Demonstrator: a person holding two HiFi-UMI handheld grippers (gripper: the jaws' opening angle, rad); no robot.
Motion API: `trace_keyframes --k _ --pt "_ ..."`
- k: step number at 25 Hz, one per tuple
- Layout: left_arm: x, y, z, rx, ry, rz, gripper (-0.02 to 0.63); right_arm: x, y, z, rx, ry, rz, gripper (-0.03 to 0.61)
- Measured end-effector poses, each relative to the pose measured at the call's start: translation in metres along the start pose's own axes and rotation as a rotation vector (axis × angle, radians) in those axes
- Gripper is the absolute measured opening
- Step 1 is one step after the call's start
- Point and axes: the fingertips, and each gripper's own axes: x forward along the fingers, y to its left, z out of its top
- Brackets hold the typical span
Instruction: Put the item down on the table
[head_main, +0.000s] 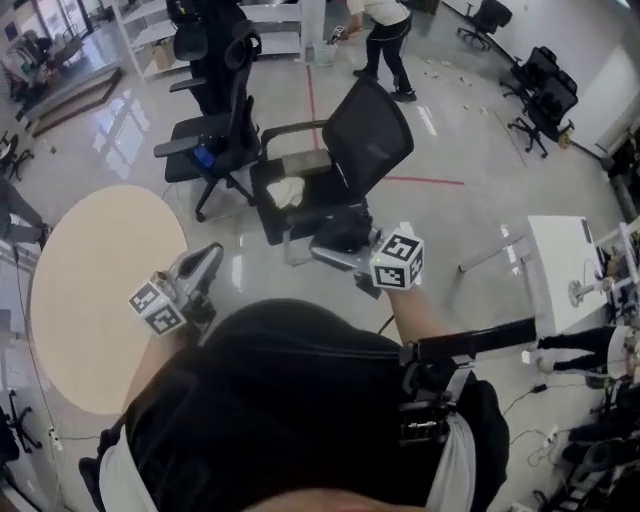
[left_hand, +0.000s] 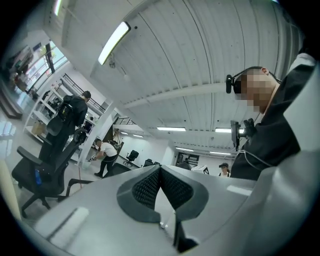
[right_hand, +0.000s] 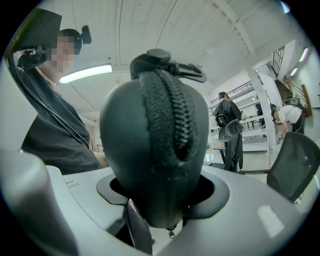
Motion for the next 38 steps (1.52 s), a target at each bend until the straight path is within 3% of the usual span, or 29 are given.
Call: trace_keyframes --k 4,11,17,26,32,38 --pt "-0.011 0.021 0.015 0.045 0.018 0.08 -0.005 0.015 -0.018 0.008 -0.025 -0.052 0.036 0.301" --pt "-0.066 0.042 0.066 0.163 -0.007 0.317 -0.005 0.075 -0.049 0.027 -0.054 -0.087 0.148 0.301" --pt "-0.131 0.058 0.102 0.194 -0.068 0.445 -0.005 0.154 -0.026 0.068 -0.139 -0.063 0.24 0.299" --pt "-0.265 0.113 0.127 0.149 -0.178 0.513 -0.005 0.298 0.061 0.098 -0.265 0.028 0.299 0.299" --pt "-0.347 0.17 0.154 0.178 -0.197 0.527 -0.005 0.392 0.095 0.101 -0.298 0.093 0.282 0.299" --pt "-0.406 0.212 0.148 0.119 -0.243 0.564 -0.005 0.471 0.119 0.086 -0.308 0.152 0.31 0.299"
